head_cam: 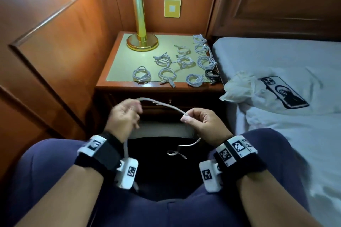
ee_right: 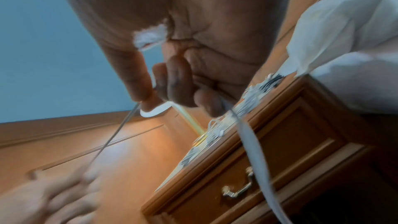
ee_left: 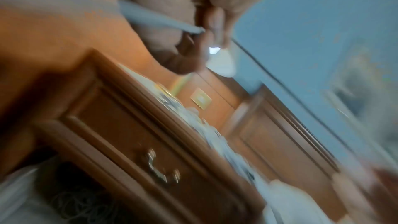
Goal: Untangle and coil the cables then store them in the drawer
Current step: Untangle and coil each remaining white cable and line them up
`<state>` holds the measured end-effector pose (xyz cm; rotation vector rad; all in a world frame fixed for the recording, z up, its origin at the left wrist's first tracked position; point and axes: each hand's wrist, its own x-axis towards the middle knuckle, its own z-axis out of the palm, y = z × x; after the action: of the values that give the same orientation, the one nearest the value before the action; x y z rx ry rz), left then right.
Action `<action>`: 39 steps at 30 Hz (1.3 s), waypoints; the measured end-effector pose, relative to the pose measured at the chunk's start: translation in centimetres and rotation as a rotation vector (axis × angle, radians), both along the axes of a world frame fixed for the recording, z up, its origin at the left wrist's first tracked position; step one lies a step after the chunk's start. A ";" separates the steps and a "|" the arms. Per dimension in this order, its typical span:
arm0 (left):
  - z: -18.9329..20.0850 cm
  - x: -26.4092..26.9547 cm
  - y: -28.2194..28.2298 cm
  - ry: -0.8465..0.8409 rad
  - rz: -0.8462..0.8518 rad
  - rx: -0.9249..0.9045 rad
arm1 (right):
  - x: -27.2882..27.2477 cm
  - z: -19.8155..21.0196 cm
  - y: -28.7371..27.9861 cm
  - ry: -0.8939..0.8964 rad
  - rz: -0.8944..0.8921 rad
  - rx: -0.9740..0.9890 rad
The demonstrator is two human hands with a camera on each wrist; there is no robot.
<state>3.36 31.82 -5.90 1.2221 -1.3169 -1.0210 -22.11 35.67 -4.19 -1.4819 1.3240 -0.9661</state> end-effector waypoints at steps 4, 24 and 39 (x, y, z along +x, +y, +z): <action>0.4 6.1 -3.1 0.154 0.536 0.099 | -2.2 -0.4 -1.7 0.086 -0.182 0.000; 0.6 0.3 -1.8 0.071 0.132 0.049 | -0.7 -0.7 -1.7 0.130 0.011 0.023; -1.4 -2.5 1.1 -0.326 -0.423 -0.040 | 2.2 -0.7 -0.8 -0.201 0.127 0.221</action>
<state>0.82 32.96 -7.32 1.1365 -1.8987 -1.1100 -19.89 34.89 -4.89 -1.2509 1.1381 -0.8344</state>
